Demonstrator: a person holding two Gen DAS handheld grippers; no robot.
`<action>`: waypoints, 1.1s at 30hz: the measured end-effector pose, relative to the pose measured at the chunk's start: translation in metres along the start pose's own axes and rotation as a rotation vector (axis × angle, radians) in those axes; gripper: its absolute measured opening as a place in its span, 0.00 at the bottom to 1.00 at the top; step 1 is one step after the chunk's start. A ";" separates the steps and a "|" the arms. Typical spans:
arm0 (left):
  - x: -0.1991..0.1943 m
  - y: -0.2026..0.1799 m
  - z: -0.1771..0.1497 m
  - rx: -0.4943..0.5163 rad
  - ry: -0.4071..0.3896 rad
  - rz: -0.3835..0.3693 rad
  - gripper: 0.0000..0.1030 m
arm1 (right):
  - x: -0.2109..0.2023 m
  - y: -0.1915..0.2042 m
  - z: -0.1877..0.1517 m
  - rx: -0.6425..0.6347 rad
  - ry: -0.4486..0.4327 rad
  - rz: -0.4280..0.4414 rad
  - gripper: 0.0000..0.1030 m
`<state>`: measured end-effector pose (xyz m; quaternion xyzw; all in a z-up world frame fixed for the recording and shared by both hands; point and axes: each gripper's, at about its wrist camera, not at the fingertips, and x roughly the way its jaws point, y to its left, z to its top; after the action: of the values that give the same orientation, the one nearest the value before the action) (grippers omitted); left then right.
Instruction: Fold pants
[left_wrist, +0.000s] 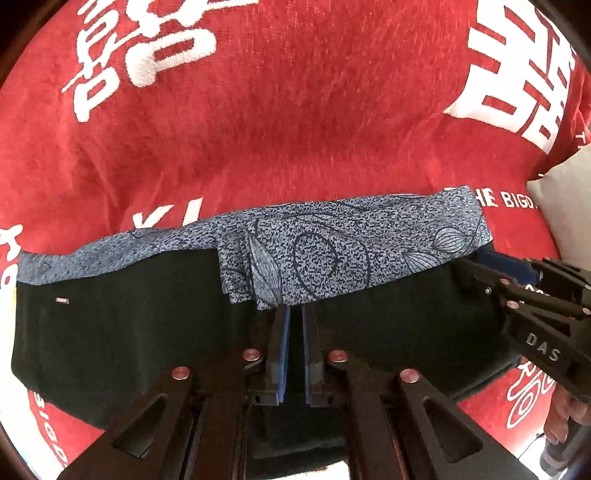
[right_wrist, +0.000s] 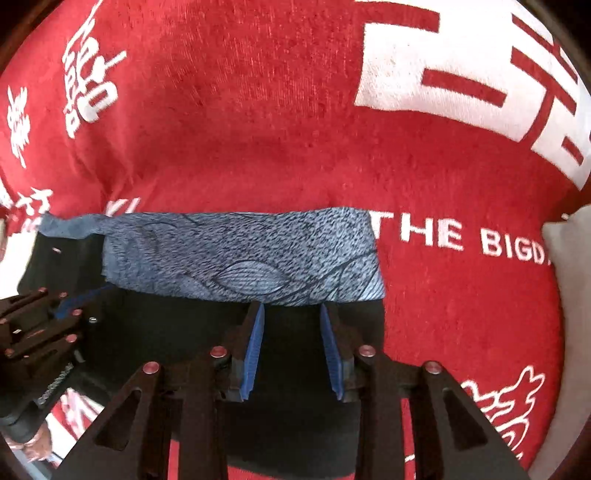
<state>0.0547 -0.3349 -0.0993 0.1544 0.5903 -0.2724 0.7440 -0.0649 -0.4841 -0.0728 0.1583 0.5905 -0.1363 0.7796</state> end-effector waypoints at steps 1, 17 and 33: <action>-0.003 0.000 0.000 -0.008 -0.010 0.007 0.60 | -0.003 0.000 -0.001 0.001 0.002 0.006 0.34; -0.045 0.025 -0.048 -0.164 0.066 0.159 0.85 | -0.061 0.017 -0.043 -0.038 0.008 0.051 0.55; -0.045 0.087 -0.108 -0.216 0.137 0.139 0.85 | -0.058 0.079 -0.066 -0.055 0.021 0.004 0.56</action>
<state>0.0133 -0.1949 -0.0911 0.1320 0.6535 -0.1439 0.7313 -0.1065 -0.3839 -0.0272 0.1393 0.6017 -0.1168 0.7778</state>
